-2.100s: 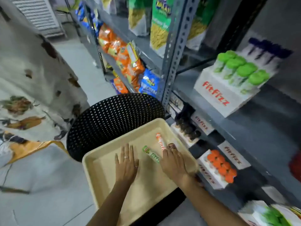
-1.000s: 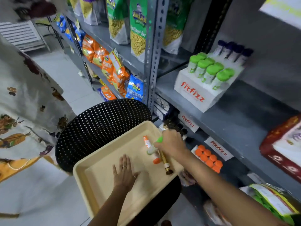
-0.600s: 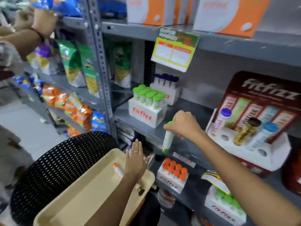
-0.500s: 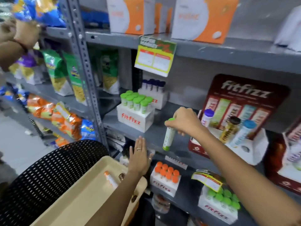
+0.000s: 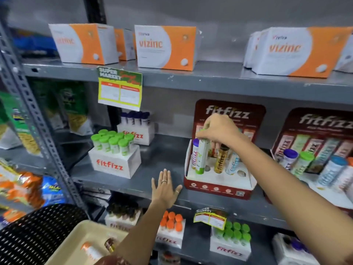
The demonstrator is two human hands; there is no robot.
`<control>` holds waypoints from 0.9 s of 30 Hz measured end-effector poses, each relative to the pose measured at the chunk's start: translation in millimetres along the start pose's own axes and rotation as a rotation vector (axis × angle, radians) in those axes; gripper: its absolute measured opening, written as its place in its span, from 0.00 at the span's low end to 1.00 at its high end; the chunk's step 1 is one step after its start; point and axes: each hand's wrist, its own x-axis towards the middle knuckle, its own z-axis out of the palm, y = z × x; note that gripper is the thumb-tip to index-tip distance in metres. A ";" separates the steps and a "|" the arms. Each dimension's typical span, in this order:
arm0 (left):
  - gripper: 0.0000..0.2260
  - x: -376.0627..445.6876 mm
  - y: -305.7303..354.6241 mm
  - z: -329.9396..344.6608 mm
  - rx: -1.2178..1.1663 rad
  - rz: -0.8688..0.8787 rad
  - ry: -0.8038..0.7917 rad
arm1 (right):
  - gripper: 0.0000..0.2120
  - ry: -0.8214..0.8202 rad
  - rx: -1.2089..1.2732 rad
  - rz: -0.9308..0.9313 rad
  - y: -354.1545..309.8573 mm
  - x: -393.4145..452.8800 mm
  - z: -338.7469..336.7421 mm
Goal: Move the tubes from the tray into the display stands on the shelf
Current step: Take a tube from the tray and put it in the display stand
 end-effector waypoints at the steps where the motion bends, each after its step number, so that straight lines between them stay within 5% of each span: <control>1: 0.33 1.4 -0.2 3.0 0.022 -0.001 -0.003 | 0.10 -0.020 -0.013 0.003 1.3 1.3 -2.8; 9: 0.33 7.0 -2.6 9.7 0.059 -0.013 0.016 | 0.07 -0.138 -0.078 0.023 2.7 12.9 -16.4; 16: 0.32 7.0 -2.2 11.5 0.072 -0.008 0.024 | 0.11 0.009 -0.169 -0.041 8.3 10.7 -7.4; 27: 0.32 7.0 -1.6 12.7 0.072 -0.020 0.026 | 0.27 -0.012 -0.132 -0.044 30.2 19.3 17.6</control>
